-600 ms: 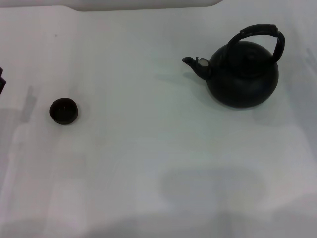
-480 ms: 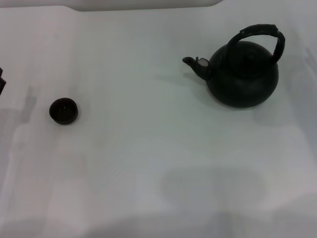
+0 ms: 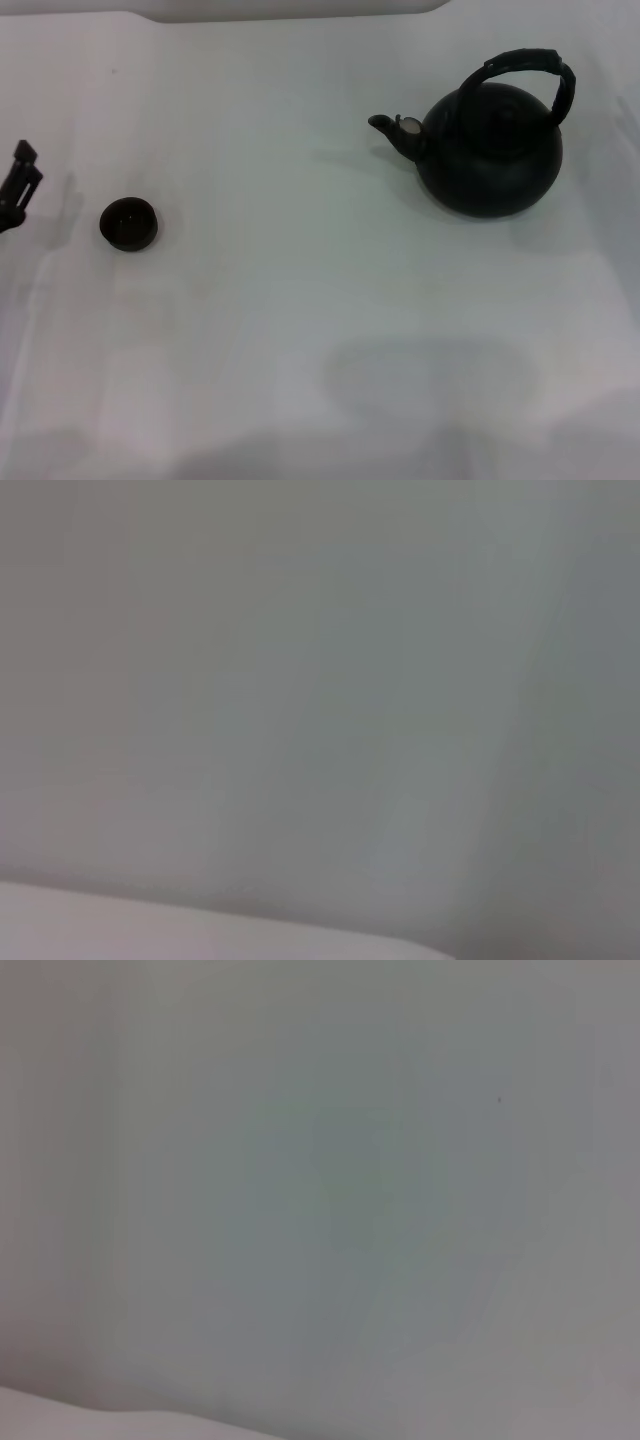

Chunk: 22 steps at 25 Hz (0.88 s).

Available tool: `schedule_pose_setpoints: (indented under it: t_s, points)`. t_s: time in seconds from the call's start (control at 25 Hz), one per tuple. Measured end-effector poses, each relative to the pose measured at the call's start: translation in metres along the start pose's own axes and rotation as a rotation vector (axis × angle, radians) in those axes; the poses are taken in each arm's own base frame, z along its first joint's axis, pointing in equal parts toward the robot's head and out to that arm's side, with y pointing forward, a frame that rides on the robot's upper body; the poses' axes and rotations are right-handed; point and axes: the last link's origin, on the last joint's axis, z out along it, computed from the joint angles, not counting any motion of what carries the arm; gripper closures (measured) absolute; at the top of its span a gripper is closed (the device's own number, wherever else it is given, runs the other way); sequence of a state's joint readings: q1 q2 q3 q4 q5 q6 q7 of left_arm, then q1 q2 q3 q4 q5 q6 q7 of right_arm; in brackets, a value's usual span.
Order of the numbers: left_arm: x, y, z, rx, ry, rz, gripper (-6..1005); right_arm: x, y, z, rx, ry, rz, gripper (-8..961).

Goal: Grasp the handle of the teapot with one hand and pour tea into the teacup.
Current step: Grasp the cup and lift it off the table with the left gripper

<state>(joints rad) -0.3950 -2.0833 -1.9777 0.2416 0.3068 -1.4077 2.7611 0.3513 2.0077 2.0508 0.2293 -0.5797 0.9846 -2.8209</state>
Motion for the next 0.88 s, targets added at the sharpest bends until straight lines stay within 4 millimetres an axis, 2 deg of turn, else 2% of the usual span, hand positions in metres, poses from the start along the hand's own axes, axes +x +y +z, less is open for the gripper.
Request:
schedule_pose_setpoints:
  t_s: [0.2, 0.44, 0.64, 0.88]
  points:
    - [0.0, 0.006, 0.006, -0.005, -0.007, -0.004, 188, 0.0, 0.0, 0.0, -0.001, -0.001, -0.001, 83]
    - [0.004, 0.024, 0.017, -0.016, -0.04, 0.003, 187, 0.0, 0.0, 0.001, 0.0, 0.006, -0.002, 83]
    - [0.027, 0.034, 0.015, 0.021, 0.005, 0.013, 187, 0.0, 0.0, 0.001, -0.001, 0.007, -0.003, 84]
    - [0.051, 0.051, 0.008, 0.046, -0.061, 0.052, 187, -0.002, 0.001, 0.006, -0.003, 0.01, -0.005, 84]
